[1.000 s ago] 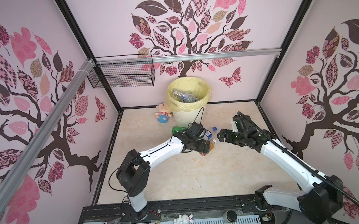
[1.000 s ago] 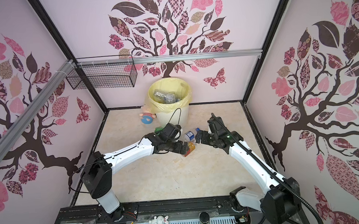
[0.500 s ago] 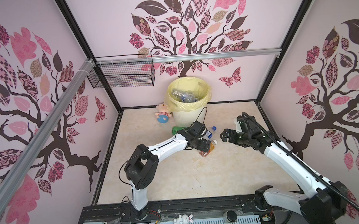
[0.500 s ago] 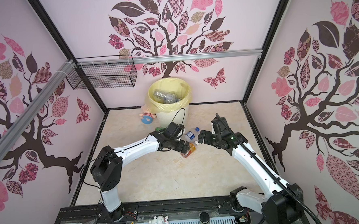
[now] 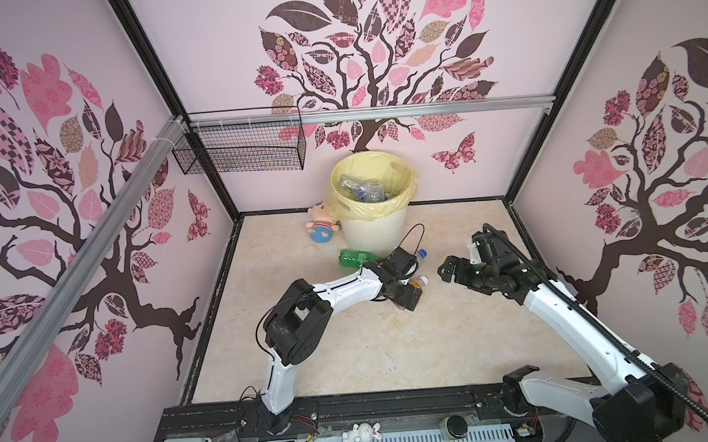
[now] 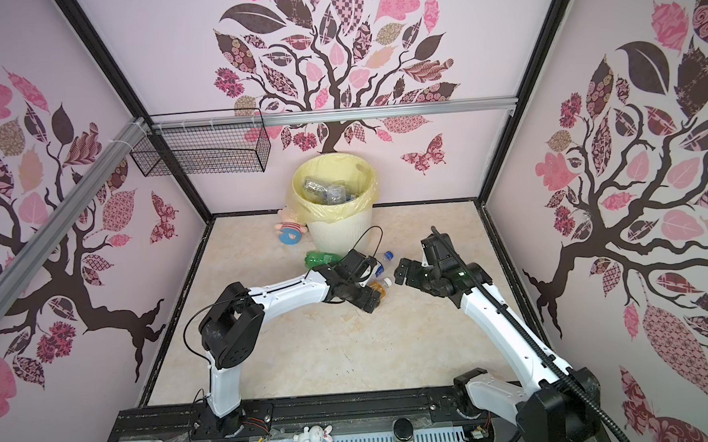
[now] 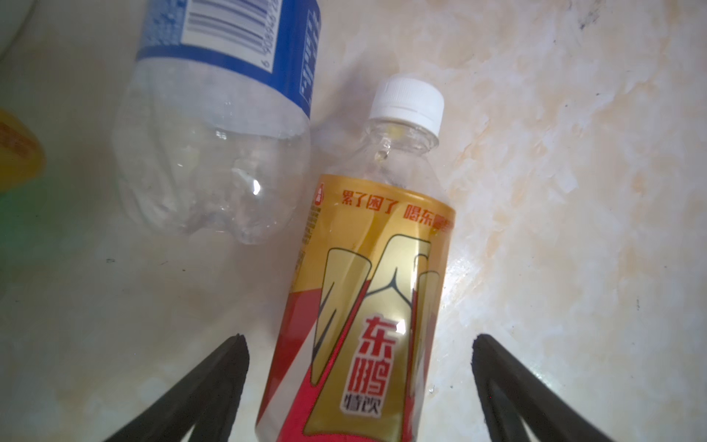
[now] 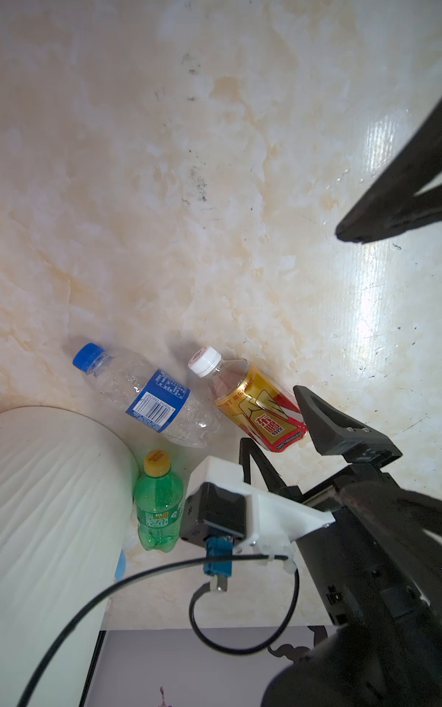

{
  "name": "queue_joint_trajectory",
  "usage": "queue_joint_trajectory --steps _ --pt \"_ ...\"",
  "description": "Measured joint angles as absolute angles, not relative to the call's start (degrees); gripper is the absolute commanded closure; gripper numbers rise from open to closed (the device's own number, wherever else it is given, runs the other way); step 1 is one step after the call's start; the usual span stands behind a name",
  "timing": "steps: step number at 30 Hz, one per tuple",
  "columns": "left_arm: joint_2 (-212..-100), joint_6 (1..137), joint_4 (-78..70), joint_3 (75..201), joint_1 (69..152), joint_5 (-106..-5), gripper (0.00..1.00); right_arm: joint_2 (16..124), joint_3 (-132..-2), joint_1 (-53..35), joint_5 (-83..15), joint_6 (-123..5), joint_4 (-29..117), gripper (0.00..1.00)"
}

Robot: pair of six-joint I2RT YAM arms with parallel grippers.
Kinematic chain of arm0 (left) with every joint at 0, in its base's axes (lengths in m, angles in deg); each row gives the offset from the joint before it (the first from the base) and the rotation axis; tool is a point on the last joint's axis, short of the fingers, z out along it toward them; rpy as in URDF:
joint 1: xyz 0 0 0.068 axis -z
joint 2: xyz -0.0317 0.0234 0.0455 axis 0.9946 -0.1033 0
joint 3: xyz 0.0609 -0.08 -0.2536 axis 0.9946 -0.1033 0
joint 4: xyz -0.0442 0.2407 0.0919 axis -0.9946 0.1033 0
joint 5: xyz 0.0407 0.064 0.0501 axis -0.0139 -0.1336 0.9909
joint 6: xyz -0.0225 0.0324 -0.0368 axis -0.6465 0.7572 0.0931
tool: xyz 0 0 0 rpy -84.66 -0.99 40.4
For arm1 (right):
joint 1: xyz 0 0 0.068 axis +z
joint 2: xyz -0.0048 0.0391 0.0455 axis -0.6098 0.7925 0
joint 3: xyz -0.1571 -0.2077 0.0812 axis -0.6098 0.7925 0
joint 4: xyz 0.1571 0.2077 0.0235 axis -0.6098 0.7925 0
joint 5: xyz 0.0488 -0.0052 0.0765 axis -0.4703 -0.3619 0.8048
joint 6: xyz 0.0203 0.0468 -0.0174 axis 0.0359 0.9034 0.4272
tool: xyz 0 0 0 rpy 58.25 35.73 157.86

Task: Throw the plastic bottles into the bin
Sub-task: 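Close left gripper around the Dongpeng bottle body, then lift the Dongpeng bottle with left gripper toward the right gripper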

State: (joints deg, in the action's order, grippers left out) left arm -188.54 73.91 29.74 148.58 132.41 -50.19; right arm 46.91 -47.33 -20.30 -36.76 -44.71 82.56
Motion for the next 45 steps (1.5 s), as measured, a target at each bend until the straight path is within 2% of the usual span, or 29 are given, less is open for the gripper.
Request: queue_joint_trajectory --steps 7,12,17,25,28,31,36,45 --pt "-188.9 73.7 29.8 148.5 132.5 -50.5 0.33 46.9 -46.7 -20.4 -35.6 -43.6 81.7 0.00" --pt "-188.8 73.5 29.3 147.6 132.5 -50.5 0.39 46.9 -44.9 -20.5 -34.7 -43.1 80.9 0.00" --pt "-187.7 73.4 28.8 146.0 132.6 -50.2 0.40 46.9 -44.1 -21.0 -33.4 -42.5 80.2 0.00" --pt "-186.6 72.8 29.4 143.9 133.3 -48.4 0.30 46.9 -44.1 -21.7 -31.6 -42.3 78.8 0.00" --pt "-186.8 72.3 30.6 143.6 134.2 -47.5 0.29 46.9 -44.1 -21.7 -31.2 -42.3 78.7 0.00" --pt "-187.1 71.9 31.0 143.6 134.8 -46.8 0.33 46.9 -44.1 -21.7 -31.2 -42.3 78.8 0.00" --pt "-187.0 71.5 30.7 143.0 135.1 -46.0 0.48 46.9 -44.1 -21.8 -31.2 -42.1 78.8 0.00" --pt "-180.0 69.3 31.6 137.0 135.1 -47.4 0.49 46.9 -44.1 -21.9 -30.2 -40.9 78.3 0.00"
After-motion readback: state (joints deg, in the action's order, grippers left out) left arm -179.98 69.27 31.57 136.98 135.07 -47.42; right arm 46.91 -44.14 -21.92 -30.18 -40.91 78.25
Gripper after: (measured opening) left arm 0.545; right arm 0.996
